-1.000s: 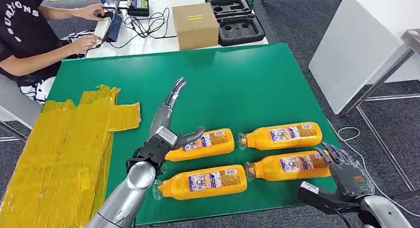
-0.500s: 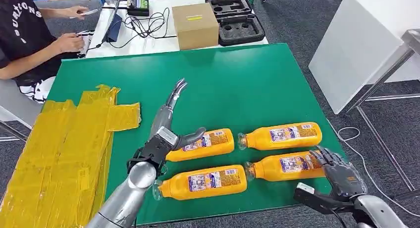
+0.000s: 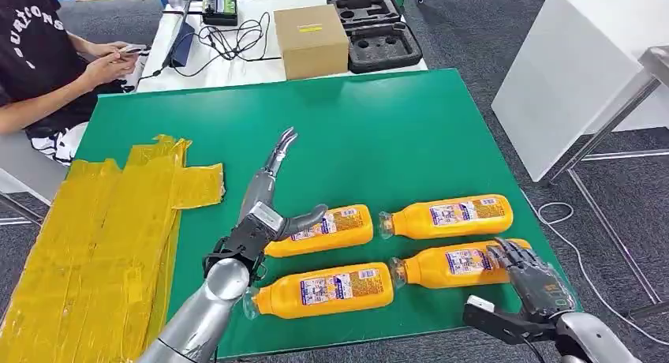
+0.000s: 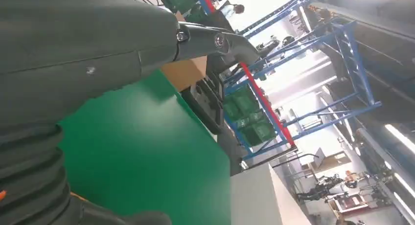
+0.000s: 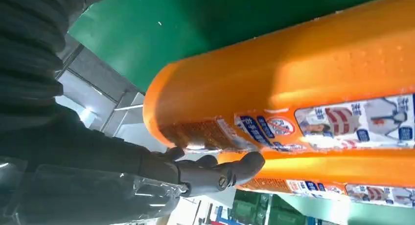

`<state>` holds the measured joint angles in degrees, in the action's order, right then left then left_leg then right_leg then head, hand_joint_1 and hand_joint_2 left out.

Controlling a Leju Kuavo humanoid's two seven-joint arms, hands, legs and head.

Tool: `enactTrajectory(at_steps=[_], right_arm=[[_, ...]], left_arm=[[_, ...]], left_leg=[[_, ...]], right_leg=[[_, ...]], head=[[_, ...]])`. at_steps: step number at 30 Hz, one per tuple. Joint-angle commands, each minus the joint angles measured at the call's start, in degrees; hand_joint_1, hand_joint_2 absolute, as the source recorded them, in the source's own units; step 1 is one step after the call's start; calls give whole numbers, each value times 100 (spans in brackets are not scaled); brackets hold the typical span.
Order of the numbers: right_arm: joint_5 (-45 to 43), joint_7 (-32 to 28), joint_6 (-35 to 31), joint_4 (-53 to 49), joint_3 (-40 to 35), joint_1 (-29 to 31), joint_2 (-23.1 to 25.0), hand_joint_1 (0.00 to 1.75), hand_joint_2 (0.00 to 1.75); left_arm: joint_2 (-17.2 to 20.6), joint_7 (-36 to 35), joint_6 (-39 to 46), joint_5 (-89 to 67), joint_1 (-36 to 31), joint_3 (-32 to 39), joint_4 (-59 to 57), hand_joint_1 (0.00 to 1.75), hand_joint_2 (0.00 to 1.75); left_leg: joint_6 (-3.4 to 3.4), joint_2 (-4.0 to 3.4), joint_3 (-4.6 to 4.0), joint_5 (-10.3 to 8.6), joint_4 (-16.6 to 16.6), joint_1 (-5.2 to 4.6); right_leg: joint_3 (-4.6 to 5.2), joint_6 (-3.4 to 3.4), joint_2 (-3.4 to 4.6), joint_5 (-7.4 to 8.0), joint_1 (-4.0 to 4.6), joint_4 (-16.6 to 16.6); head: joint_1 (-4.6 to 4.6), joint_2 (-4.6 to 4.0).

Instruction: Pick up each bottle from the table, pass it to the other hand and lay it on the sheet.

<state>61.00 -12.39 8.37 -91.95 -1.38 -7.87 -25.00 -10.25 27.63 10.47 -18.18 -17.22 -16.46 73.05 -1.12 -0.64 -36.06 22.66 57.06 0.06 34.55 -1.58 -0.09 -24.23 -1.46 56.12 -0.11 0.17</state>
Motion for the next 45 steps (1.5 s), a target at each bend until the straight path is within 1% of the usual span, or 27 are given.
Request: enactTrajectory(at_steps=[1, 2, 3, 6, 7, 8, 9, 13, 15, 16, 18, 19, 20, 24, 25, 26, 27, 29, 30, 33, 34, 35, 36, 39, 42, 45], right_arm=[[6, 130, 235, 710, -326, 461, -17, 0, 175], [13, 156, 261, 786, -349, 494, -35, 0, 175], [17, 172, 273, 860, -378, 528, -48, 0, 175], [8, 190, 281, 998, -426, 629, -99, 0, 175], [12, 217, 262, 1070, -462, 692, -98, 0, 175], [15, 228, 243, 1081, -487, 710, -104, 0, 175], [30, 246, 210, 1078, -504, 730, -97, 0, 175], [138, 329, 57, 1092, -576, 840, -65, 0, 175], [138, 330, 59, 1135, -602, 925, -48, 0, 175], [147, 330, 64, 1179, -628, 967, -56, 0, 175], [197, 336, 73, 1279, -705, 1066, -77, 0, 175], [221, 337, 76, 1357, -754, 1138, -71, 0, 175], [221, 337, 76, 1357, -754, 1138, -71, 0, 175], [233, 338, 83, 1479, -852, 1255, -58, 0, 175], [226, 337, 81, 1569, -890, 1338, -38, 0, 175], [242, 332, 99, 1682, -973, 1437, -30, 0, 175], [251, 331, 111, 1716, -1004, 1477, -28, 0, 175], [252, 378, 285, 1853, -1133, 1585, -51, 0, 175], [207, 433, 400, 1869, -1176, 1575, -80, 0, 175], [156, 551, 714, 1932, -1276, 1497, -170, 0, 175], [159, 549, 702, 1934, -1279, 1477, -176, 0, 0], [86, 570, 787, 1969, -1341, 1461, -227, 0, 0], [89, 569, 786, 1976, -1344, 1446, -234, 0, 0], [17, 577, 818, 2022, -1428, 1464, -276, 0, 0], [-9, 578, 824, 2072, -1455, 1495, -253, 0, 0], [-12, 578, 824, 2085, -1470, 1514, -239, 0, 0]], left_arm=[[68, -8, -14, 21, -193, -63, -465, 0, 175], [66, -10, -13, 24, -193, -67, -476, 0, 175], [66, -13, 0, 27, -183, -73, -485, 0, 175], [75, -8, 28, 39, -175, -87, -520, 0, 175], [79, 10, 42, 54, -183, -106, -554, 0, 175], [83, 20, 47, 65, -185, -117, -564, 0, 175], [82, 26, 45, 70, -187, -131, -579, 0, 175], [87, 50, 78, 97, -184, -158, -617, 0, 175], [84, 53, 84, 102, -185, -155, -638, 0, 175], [80, 54, 79, 104, -191, -155, -650, 0, 175], [72, 56, 73, 109, -196, -154, -673, 0, 175], [64, 60, 76, 112, -200, -155, -690, 0, 175], [64, 60, 76, 112, -200, -155, -690, 0, 175], [55, 66, 78, 123, -204, -149, -691, 0, 175], [51, 66, 78, 130, -204, -143, -693, 0, 175], [44, 65, 77, 135, -212, -139, -700, 0, 175], [41, 64, 77, 138, -216, -137, -704, 0, 175], [23, 56, 76, 168, -239, -118, -754, 0, 175], [20, 58, 67, 199, -252, -113, -780, 0, 175], [13, 67, 47, 236, -301, -119, -832, 0, 175], [6, 67, 46, 236, -313, -122, -830, 0, 175], [6, 71, 37, 259, -327, -129, -871, 0, 175], [7, 71, 39, 260, -322, -128, -873, 0, 175], [21, 89, 37, 293, -318, -150, -876, 0, 175], [25, 94, 39, 304, -320, -156, -886, 0, 175], [24, 96, 41, 307, -325, -157, -894, 0, 175]], left_leg=[[9, -4, 34, 15, 1, 13], [6, -6, 24, 8, -3, 9], [8, -8, 37, 15, 0, 13], [4, 1, 17, 3, -4, 5], [6, -1, 30, 8, -3, 10], [3, -1, 19, 2, -4, 7], [6, 1, 35, 10, -2, 13], [5, -2, 28, 8, 3, 10], [3, -5, 19, 4, 5, 6], [7, -6, 33, 12, 7, 12], [3, -3, 15, 3, 6, 6], [6, -7, 27, 9, 7, 11], [4, -4, 19, 5, 7, 8], [5, -2, 27, 9, 8, 11], [3, -5, 15, 4, 8, 7], [5, -4, 27, 9, 9, 11], [2, -6, 18, 5, 8, 7], [7, -8, 39, 16, 11, 14], [4, -6, 24, 8, 9, 12], [6, 6, 32, 10, 10, 14], [3, 6, 20, 3, 9, 10], [5, 13, 32, 9, 10, 14], [3, 10, 25, 4, 9, 10], [5, 16, 38, 8, 12, 16], [2, 12, 30, 3, 14, 11], [5, 12, 43, 9, 16, 16]], right_leg=[[-38, 14, 10, -5, 13, -12], [-26, 10, 10, 0, 9, -12], [-40, 14, 14, -4, 13, -13], [-19, 7, 1, 0, 5, -10], [-33, 11, 3, -3, 9, -14], [-23, 7, 2, 0, 7, -11], [-42, 13, 2, -5, 12, -16], [-34, 11, 4, -3, 10, -13], [-25, 8, 6, 0, 6, -9], [-41, 14, 10, -4, 12, -13], [-21, 7, 5, 1, 6, -8], [-34, 12, 10, -2, 11, -12], [-26, 9, 6, 0, 8, -10], [-35, 12, 5, -3, 11, -12], [-21, 7, 6, 0, 7, -8], [-35, 12, 7, -3, 11, -11], [-24, 8, 8, 0, 7, -9], [-47, 15, 13, -5, 15, -13], [-32, 10, 9, 0, 12, -12], [-44, 13, -2, -5, 15, -13], [-29, 8, -4, -2, 11, -11], [-45, 12, -9, -7, 14, -13], [-36, 9, -9, -3, 11, -12], [-56, 12, -12, -6, 17, -18], [-49, 8, -11, -2, 12, -14], [-66, 14, -9, -4, 17, -18]], head=[[0, 0], [0, 0], [0, 0], [-2, 0], [0, 0], [0, 0], [0, 0], [0, 0], [0, 0], [0, 0], [0, 0], [0, 0], [0, 0], [0, 0], [-2, 0], [0, 0], [0, 0], [-2, 0], [2, 0], [0, 0], [2, 0], [-2, 0], [0, 0], [0, 0], [0, 0], [2, 0]])
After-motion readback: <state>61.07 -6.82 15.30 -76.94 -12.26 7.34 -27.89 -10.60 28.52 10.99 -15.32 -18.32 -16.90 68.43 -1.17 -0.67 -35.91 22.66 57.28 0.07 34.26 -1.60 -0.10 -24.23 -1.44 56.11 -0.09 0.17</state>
